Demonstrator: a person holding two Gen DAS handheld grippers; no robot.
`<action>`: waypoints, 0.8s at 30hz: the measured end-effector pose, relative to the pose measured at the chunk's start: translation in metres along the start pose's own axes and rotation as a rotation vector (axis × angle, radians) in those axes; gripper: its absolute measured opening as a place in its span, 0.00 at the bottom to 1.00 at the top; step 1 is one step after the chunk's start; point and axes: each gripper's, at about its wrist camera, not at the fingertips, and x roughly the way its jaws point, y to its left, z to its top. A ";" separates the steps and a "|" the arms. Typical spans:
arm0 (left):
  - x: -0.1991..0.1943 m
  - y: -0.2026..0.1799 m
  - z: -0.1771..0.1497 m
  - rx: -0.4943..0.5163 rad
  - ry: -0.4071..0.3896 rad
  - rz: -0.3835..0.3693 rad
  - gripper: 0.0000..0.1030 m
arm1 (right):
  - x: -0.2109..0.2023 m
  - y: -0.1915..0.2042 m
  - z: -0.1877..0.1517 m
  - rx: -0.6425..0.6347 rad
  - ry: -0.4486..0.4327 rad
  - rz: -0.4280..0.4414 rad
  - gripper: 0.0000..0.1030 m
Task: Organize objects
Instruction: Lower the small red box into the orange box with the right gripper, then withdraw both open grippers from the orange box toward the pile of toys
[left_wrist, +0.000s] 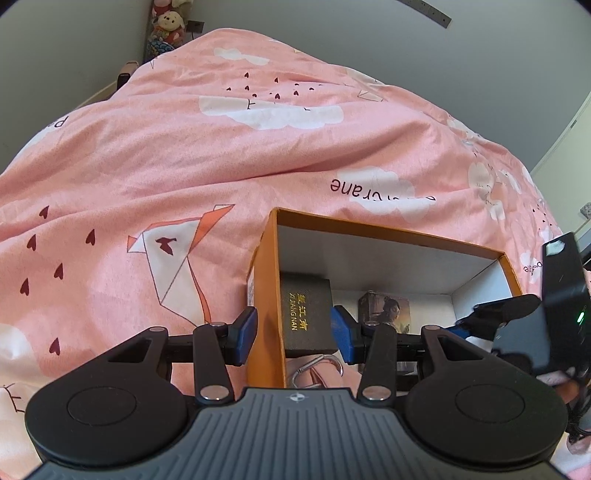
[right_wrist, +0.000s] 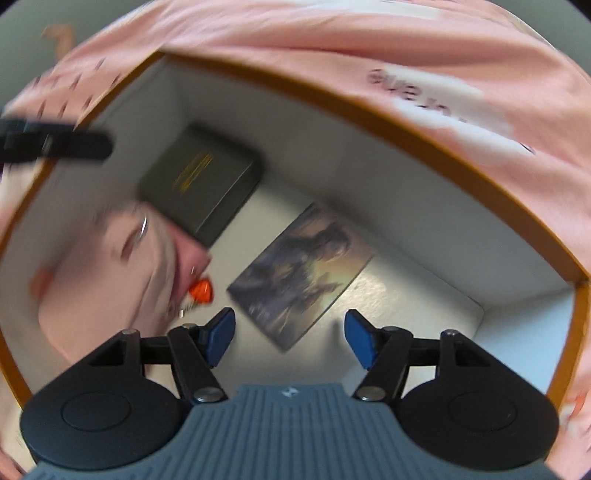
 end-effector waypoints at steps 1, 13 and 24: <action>0.000 0.000 0.000 -0.003 0.001 -0.001 0.50 | 0.003 0.004 -0.001 -0.041 0.009 -0.007 0.59; 0.002 0.005 0.002 -0.025 0.004 -0.009 0.50 | 0.012 0.018 0.006 -0.257 0.009 -0.032 0.29; 0.003 0.009 -0.001 -0.044 0.005 -0.012 0.50 | 0.015 0.035 0.008 -0.310 -0.035 -0.023 0.24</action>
